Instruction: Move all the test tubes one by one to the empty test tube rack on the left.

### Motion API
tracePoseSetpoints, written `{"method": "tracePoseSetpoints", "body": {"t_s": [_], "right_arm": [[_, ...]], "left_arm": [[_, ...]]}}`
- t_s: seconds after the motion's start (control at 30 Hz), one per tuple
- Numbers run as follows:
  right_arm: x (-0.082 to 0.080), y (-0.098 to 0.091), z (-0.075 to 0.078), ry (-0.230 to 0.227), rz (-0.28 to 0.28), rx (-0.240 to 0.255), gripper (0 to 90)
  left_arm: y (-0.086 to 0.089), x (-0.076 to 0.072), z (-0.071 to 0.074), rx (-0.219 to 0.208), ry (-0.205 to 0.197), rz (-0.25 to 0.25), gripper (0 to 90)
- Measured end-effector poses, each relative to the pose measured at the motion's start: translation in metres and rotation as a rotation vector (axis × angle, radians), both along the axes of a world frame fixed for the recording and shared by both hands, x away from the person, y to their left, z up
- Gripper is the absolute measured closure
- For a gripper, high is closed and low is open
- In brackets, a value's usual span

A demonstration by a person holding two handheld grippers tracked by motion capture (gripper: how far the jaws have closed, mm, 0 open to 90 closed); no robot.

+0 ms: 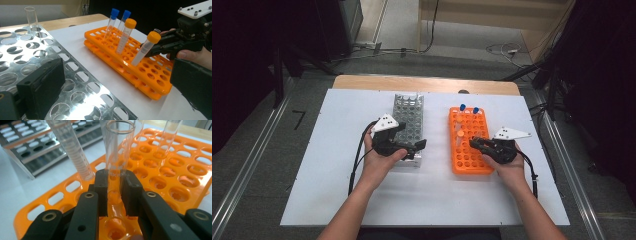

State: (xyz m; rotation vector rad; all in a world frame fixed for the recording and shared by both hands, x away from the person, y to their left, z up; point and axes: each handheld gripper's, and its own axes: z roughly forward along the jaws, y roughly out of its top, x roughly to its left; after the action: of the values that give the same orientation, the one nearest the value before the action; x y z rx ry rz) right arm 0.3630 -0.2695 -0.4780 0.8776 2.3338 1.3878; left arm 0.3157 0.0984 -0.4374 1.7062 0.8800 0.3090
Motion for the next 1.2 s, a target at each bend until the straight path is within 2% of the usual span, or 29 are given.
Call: {"method": "tracePoseSetpoints", "body": {"t_s": [0.23, 0.3, 0.4, 0.47, 0.53, 0.63, 0.77, 0.8, 0.87, 1.0, 1.1, 1.13, 1.2], "right_arm": [[-0.005, -0.005, 0.013, -0.030, -0.016, 0.028, 73.8], [-0.010, -0.008, 0.022, -0.032, 0.002, 0.064, 73.9], [-0.014, -0.007, 0.026, -0.035, 0.019, 0.065, 73.9], [-0.020, -0.003, 0.030, -0.025, 0.061, 0.067, 73.9], [-0.022, 0.000, 0.031, -0.017, 0.075, 0.064, 73.9], [-0.032, 0.010, 0.034, -0.001, 0.144, 0.055, 73.9], [-0.037, 0.016, 0.035, 0.012, 0.179, 0.061, 73.9], [-0.039, 0.022, 0.036, 0.020, 0.202, 0.064, 73.9], [-0.041, 0.028, 0.036, 0.022, 0.220, 0.058, 73.9], [-0.045, 0.042, 0.035, 0.039, 0.254, 0.048, 73.9], [-0.047, 0.050, 0.033, 0.054, 0.269, 0.046, 73.9], [-0.048, 0.053, 0.032, 0.062, 0.273, 0.045, 73.9], [-0.049, 0.057, 0.031, 0.070, 0.278, 0.044, 73.9]], "left_arm": [[-0.001, -0.001, 0.001, -0.012, -0.004, -0.010, 0.3], [-0.002, -0.001, 0.001, -0.018, -0.002, -0.015, 0.4], [-0.004, -0.003, 0.002, -0.016, -0.006, -0.027, 1.6], [-0.006, -0.005, 0.004, -0.017, -0.009, -0.039, 1.7], [-0.006, -0.005, 0.005, -0.018, -0.012, -0.041, 1.8], [-0.008, -0.008, 0.007, -0.025, -0.020, -0.055, 4.0], [-0.014, -0.011, 0.009, -0.024, -0.023, -0.090, 5.5], [-0.015, -0.012, 0.010, -0.025, -0.024, -0.100, 6.8], [-0.021, -0.015, 0.011, -0.027, -0.035, -0.134, 10.6], [-0.030, -0.019, 0.014, -0.037, -0.045, -0.171, 17.5], [-0.040, -0.022, 0.014, -0.040, -0.053, -0.215, 24.7], [-0.040, -0.022, 0.014, -0.040, -0.053, -0.215, 27.3], [-0.048, -0.024, 0.013, -0.027, -0.056, -0.243, 32.2]]}}
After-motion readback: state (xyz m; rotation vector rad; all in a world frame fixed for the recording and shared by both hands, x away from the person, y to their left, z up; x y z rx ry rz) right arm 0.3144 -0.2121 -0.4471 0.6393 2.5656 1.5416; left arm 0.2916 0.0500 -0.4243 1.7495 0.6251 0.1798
